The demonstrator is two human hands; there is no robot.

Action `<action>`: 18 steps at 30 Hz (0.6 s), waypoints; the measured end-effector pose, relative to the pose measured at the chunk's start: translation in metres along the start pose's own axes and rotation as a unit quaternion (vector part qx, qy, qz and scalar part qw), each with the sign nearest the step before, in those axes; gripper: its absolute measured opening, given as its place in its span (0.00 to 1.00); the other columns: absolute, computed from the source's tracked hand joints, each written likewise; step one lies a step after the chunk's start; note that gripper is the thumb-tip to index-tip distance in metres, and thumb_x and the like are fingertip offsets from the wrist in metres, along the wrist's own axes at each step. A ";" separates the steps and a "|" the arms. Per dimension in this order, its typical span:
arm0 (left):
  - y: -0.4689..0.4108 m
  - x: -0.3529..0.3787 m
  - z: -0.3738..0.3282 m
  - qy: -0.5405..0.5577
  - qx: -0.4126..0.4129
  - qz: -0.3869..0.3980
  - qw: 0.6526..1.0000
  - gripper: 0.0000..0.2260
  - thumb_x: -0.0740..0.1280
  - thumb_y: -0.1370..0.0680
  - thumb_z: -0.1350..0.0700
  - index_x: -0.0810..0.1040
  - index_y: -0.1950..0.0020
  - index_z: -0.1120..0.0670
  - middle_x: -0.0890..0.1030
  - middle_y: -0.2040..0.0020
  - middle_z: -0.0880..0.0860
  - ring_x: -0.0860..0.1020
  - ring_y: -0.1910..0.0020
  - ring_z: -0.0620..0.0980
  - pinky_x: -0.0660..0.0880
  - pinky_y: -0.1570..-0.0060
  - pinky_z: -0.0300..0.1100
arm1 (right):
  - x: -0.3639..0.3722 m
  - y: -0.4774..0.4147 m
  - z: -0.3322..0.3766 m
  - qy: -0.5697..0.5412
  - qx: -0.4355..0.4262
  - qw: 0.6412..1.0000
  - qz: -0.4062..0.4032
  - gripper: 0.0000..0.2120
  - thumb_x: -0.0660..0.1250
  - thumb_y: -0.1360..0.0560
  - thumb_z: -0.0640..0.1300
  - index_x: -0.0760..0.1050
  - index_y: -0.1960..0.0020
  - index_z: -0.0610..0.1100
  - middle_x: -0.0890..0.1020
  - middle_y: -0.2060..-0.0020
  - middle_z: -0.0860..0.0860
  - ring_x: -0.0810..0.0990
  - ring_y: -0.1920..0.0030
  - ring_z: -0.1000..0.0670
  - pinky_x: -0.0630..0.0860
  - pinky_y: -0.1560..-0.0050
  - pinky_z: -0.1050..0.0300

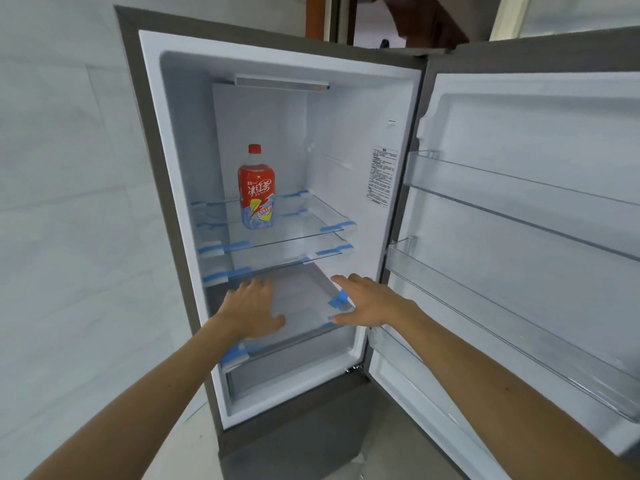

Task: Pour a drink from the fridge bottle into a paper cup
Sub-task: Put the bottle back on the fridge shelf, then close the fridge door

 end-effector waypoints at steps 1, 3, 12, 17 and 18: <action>0.007 0.002 -0.006 -0.002 -0.002 0.000 1.000 0.32 0.65 0.24 0.40 0.63 0.26 0.57 0.69 0.28 0.59 0.70 0.30 0.61 0.69 0.32 0.56 | 0.001 0.010 -0.002 -0.001 -0.001 1.000 -0.001 0.41 0.67 0.24 0.61 0.50 0.21 0.51 0.68 0.31 0.45 0.69 0.33 0.42 0.72 0.38 0.45; 0.023 0.005 -0.021 -0.006 -0.005 -0.001 1.000 0.33 0.65 0.24 0.40 0.62 0.25 0.56 0.69 0.28 0.59 0.70 0.31 0.61 0.69 0.33 0.56 | 0.005 0.031 -0.006 -0.004 -0.003 1.000 -0.002 0.40 0.67 0.24 0.61 0.51 0.21 0.50 0.68 0.31 0.45 0.70 0.33 0.42 0.72 0.39 0.46; 0.089 0.025 -0.108 -0.001 0.009 -0.013 1.000 0.33 0.64 0.22 0.41 0.60 0.23 0.56 0.69 0.27 0.58 0.70 0.31 0.58 0.70 0.32 0.56 | 0.027 0.142 -0.037 -0.002 -0.003 1.000 -0.010 0.39 0.66 0.23 0.60 0.50 0.21 0.52 0.64 0.25 0.45 0.68 0.29 0.41 0.71 0.34 0.42; 0.119 0.042 -0.162 -0.009 0.039 -0.008 0.999 0.33 0.64 0.23 0.40 0.60 0.24 0.55 0.71 0.30 0.58 0.72 0.33 0.58 0.71 0.33 0.58 | 0.042 0.206 -0.063 0.009 0.023 1.000 -0.003 0.38 0.66 0.24 0.61 0.51 0.21 0.51 0.67 0.27 0.46 0.71 0.32 0.41 0.72 0.37 0.43; 0.124 0.045 -0.173 -0.012 0.046 -0.008 0.999 0.33 0.64 0.23 0.40 0.61 0.24 0.55 0.72 0.30 0.57 0.73 0.34 0.58 0.72 0.34 0.58 | 0.043 0.218 -0.069 0.007 0.029 1.000 -0.001 0.38 0.66 0.24 0.61 0.51 0.21 0.51 0.67 0.28 0.46 0.71 0.32 0.41 0.72 0.38 0.44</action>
Point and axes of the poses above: each hand's wrist, its own y-axis away from the middle knuckle, its own x-axis out of the palm, z = x × y, the point moved 8 cm from there along -y, towards the middle knuckle
